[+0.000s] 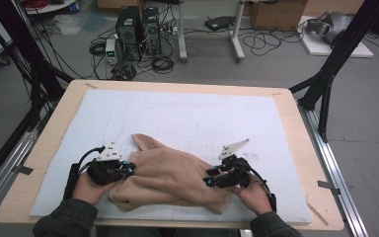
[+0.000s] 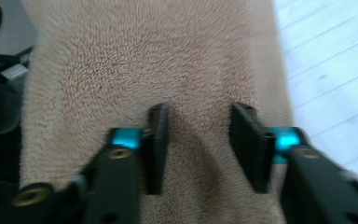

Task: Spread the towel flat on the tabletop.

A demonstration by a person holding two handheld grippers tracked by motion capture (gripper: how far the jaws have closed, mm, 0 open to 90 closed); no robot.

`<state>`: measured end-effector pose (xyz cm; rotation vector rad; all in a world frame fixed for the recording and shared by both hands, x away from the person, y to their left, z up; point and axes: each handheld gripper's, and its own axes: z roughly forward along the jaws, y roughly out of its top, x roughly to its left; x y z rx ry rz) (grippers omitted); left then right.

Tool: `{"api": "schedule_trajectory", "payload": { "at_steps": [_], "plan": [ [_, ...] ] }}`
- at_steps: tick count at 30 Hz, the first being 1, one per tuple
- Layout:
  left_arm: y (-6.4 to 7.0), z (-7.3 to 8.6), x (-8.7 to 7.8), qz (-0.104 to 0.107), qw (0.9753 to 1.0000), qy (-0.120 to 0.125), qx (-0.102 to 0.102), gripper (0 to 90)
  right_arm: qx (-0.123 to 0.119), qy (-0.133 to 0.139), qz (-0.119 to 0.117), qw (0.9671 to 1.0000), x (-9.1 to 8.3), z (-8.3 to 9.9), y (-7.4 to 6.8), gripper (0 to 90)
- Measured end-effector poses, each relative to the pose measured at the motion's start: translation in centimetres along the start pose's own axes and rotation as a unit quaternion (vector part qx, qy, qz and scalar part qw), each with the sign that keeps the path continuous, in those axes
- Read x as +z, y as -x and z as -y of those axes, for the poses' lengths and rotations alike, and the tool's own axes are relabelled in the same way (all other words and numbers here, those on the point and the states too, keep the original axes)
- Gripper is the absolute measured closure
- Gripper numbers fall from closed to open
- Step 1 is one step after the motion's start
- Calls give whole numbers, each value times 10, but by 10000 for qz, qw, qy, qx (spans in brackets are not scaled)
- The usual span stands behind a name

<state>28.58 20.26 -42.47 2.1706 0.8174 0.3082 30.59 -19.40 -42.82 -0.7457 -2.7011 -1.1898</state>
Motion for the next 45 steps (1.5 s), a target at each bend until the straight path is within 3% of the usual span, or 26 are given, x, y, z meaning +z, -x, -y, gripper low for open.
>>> {"api": "schedule_trajectory", "payload": {
  "at_steps": [2, 5, 8, 10, 19, 24, 27, 29, 31, 32, 34, 35, 36, 37, 38, 40, 42, 43, 45],
  "plan": [
    [2, 4, 4, 45, 10000, -67, -6, 863, -36, 30, 6, 10000, 4, 2, -3, 789],
    [3, 5, 4, 52, 10000, -73, 13, 863, -279, -32, 132, 9995, 2, 0, -6, 846],
    [0, 1, -2, 44, 10000, 22, -85, 864, -460, -1, 346, 9983, -7, -6, -12, 856],
    [0, -4, -9, -1, 9999, 106, -48, 864, -543, 55, 407, 9977, -14, -9, -13, 857],
    [-6, -31, -34, -110, 9979, 630, -93, 864, -694, 438, 707, 9941, -52, -30, -11, 857],
    [-8, -41, -36, -194, 9972, 717, -54, 864, -743, 519, 788, 9928, -62, -40, -8, 859],
    [-14, -47, -32, -236, 9967, 765, -150, 865, -773, 488, 850, 9922, -63, -47, -4, 860],
    [-22, -55, -28, -395, 9959, 797, -183, 865, -787, 484, 920, 9915, -66, -55, 3, 862],
    [-34, -72, -24, -617, 9936, 925, -172, 866, -810, 536, 1091, 9893, -70, -68, 14, 866],
    [-42, -84, -21, -801, 9915, 1012, -137, 866, -790, 533, 1179, 9884, -73, -77, 21, 867],
    [-66, -117, -14, -1031, 9859, 1294, -246, 864, -744, 626, 1562, 9829, -82, -102, 40, 868],
    [-79, -134, -10, -1230, 9825, 1388, -194, 856, -664, 729, 1812, 9785, -87, -117, 51, 852],
    [-90, -148, -6, -1462, 9796, 1345, -297, 815, -580, 883, 2141, 9711, -93, -131, 62, 769],
    [-101, -156, -3, -1536, 9789, 1238, -533, 715, -458, 1052, 2380, 9645, -97, -142, 72, 613],
    [-108, -158, -2, -1454, 9778, 1297, -773, 635, -284, 1045, 2432, 9639, -98, -149, 81, 588],
    [-112, -152, -1, -1251, 9786, 1364, -898, 627, -246, 976, 2386, 9659, -97, -150, 90, 569],
    [-109, -140, 0, -1168, 9829, 1213, -743, 605, -250, 902, 2240, 9701, -91, -143, 90, 554],
    [-107, -133, 0, -1125, 9843, 1155, -723, 595, -249, 806, 2121, 9736, -86, -137, 89, 534],
    [-102, -116, -2, -964, 9861, 1136, -730, 592, -322, 757, 1937, 9776, -77, -124, 83, 536]
  ]
}}
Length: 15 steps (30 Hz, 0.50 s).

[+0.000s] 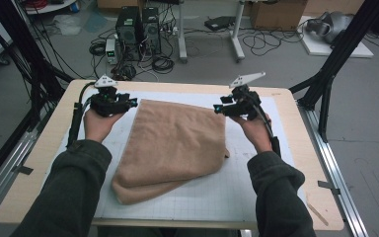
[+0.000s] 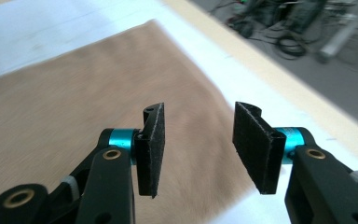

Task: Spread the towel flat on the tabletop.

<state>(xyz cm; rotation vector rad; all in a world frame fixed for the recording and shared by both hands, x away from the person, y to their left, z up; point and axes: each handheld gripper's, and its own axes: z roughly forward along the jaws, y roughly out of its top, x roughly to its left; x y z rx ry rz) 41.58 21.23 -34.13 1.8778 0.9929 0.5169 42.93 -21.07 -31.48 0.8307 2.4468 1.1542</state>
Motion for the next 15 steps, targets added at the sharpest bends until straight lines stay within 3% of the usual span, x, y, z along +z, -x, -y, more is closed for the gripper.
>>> {"api": "schedule_trajectory", "payload": {
  "at_steps": [5, 7, 11, 13, 15],
  "plan": [
    [12, 38, -18, 188, 9995, -235, 82, 545, -272, -98, -286, 9992, -1, 32, -36, 508],
    [20, 50, -25, 189, 9994, -224, 179, 520, -272, 28, -476, 9985, -6, 45, -49, 497],
    [34, 73, -38, 419, 9987, -227, 171, 492, -266, 171, -706, 9970, -13, 66, -72, 479],
    [42, 83, -44, 559, 9981, -208, 129, 463, -272, 258, -765, 9964, -14, 77, -81, 478],
    [51, 92, -51, 598, 9977, -204, 231, 455, -292, 249, -829, 9958, -13, 87, -90, 463]
  ]
}}
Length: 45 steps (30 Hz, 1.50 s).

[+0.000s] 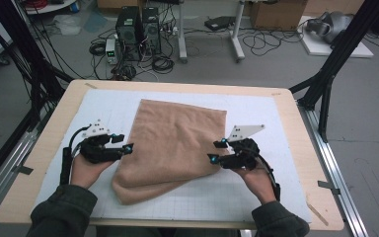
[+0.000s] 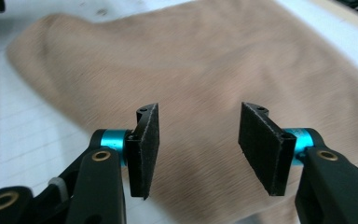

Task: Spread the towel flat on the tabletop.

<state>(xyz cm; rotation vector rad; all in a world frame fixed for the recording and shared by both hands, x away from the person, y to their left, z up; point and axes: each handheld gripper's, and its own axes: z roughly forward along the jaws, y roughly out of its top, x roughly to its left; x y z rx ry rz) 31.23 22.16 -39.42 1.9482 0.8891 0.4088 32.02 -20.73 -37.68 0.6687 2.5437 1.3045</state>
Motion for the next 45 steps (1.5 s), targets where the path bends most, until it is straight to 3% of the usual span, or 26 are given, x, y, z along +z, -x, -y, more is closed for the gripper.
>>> {"api": "schedule_trajectory", "payload": {
  "at_steps": [7, 10, 16, 22, 25, 27, 29, 33, 36, 39, 42, 45],
  "plan": [
    [17, 21, -11, 231, 9997, -3, -2, 415, -5, -54, -153, 9999, 4, 19, -21, 432],
    [23, 25, -14, 364, 9993, 77, -1, 398, -56, -89, -135, 9999, 5, 25, -25, 419],
    [39, 34, -15, 539, 9985, -13, 135, 362, 2, -142, -103, 9998, 11, 37, -27, 397],
    [46, 43, -7, 608, 9973, -295, 292, 358, -46, -265, -48, 9996, 20, 38, -27, 397],
    [48, 45, 0, 714, 9955, -503, 361, 370, -90, -319, -52, 9994, 25, 35, -26, 399],
    [49, 47, 5, 781, 9936, -685, 448, 427, -112, -389, -22, 9992, 30, 34, -25, 406],
    [49, 50, 11, 783, 9919, -868, 503, 513, -114, -485, -24, 9988, 36, 32, -24, 455],
    [50, 51, 12, 652, 9930, -834, 533, 680, -223, -670, 62, 9975, 47, 29, -22, 630],
    [49, 48, 10, 598, 9936, -814, 510, 771, -264, -746, 16, 9969, 49, 25, -20, 856],
    [47, 42, 7, 573, 9943, -751, 502, 789, -378, -760, -62, 9964, 43, 17, -21, 890],
    [41, 30, 4, 506, 9961, -585, 426, 794, -490, -755, 14, 9959, 35, 5, -16, 892],
    [35, 13, 2, 368, 9977, -400, 396, 795, -425, -644, 103, 9970, 29, -8, -5, 892]
  ]
}}
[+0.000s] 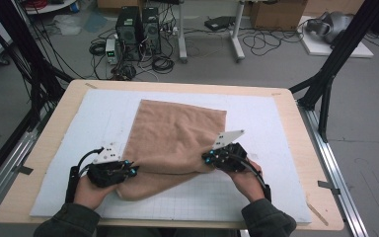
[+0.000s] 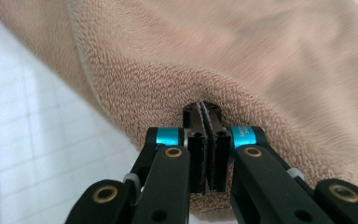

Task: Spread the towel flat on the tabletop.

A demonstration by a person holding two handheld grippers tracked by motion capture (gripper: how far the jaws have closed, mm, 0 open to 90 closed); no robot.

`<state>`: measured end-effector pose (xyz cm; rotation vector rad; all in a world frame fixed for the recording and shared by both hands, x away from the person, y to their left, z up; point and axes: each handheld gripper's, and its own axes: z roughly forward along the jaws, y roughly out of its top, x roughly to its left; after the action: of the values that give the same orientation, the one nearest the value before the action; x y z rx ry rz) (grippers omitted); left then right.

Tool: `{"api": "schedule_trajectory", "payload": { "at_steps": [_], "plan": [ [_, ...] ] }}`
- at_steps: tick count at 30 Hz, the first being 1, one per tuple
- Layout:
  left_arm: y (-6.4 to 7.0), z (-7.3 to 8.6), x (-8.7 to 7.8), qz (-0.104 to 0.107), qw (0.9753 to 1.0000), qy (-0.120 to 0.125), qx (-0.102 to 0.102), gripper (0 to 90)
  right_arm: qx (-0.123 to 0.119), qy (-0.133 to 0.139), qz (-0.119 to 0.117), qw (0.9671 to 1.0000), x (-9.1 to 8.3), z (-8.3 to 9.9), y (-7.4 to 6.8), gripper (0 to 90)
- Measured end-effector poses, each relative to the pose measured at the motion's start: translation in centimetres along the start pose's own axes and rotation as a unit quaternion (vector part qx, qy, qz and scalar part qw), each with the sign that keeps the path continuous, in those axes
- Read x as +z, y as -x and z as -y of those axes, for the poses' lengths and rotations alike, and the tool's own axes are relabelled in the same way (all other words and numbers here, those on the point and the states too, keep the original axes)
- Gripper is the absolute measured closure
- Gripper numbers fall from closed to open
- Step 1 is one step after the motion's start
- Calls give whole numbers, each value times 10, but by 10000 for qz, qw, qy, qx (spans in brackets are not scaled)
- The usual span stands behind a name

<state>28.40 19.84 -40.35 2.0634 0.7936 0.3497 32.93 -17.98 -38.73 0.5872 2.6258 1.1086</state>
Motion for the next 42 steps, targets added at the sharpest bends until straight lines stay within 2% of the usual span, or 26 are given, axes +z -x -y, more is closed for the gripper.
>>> {"api": "schedule_trajectory", "payload": {
  "at_steps": [5, 7, 8, 10, 11, 12, 14, 16, 20, 24, 26, 28, 31, 35, 38, 42],
  "plan": [
    [-24, -27, 9, -306, 9993, 155, -132, 795, 253, 132, 298, 9991, -8, -22, 32, 892],
    [-36, -35, 19, -380, 9985, 199, -345, 796, 439, 106, 387, 9982, -3, -26, 48, 894],
    [-42, -37, 25, -467, 9980, 193, -381, 795, 565, 42, 414, 9975, 0, -27, 57, 894],
    [-53, -37, 40, -562, 9970, 73, -537, 795, 717, -150, 523, 9959, 12, -26, 70, 895],
    [-58, -36, 47, -651, 9963, -33, -553, 795, 812, -249, 541, 9949, 19, -23, 77, 895],
    [-63, -33, 54, -678, 9954, -149, -658, 794, 894, -352, 586, 9936, 26, -20, 81, 895],
    [-70, -26, 67, -600, 9947, -353, -756, 791, 1116, -501, 533, 9911, 37, -13, 89, 895],
    [-72, -25, 71, -577, 9947, -352, -771, 772, 1145, -519, 546, 9906, 42, -10, 92, 892],
    [-72, -27, 56, -615, 9947, -159, -809, 658, 1100, -268, 611, 9917, 30, -9, 90, 805],
    [-70, -29, 30, -678, 9950, 18, -728, 568, 1018, 75, 612, 9929, 4, -7, 81, 735],
    [-68, -29, 14, -693, 9946, 177, -750, 526, 908, 236, 652, 9934, -10, -5, 74, 715],
    [-63, -28, 1, -634, 9948, 294, -737, 512, 825, 448, 507, 9943, -22, -2, 65, 692],
    [-49, -22, -9, -443, 9959, 383, -692, 499, 587, 531, 339, 9963, -30, 4, 47, 663],
    [-26, -5, -5, -101, 9970, 379, -673, 479, 374, 420, 147, 9983, -22, 17, 26, 611],
    [-9, 8, 7, 20, 9983, 179, -561, 442, 320, 312, 30, 9990, -8, 28, 15, 583],
    [4, 19, 26, 156, 9988, -142, -435, 418, 300, 107, -16, 9995, 9, 34, 10, 559]
  ]
}}
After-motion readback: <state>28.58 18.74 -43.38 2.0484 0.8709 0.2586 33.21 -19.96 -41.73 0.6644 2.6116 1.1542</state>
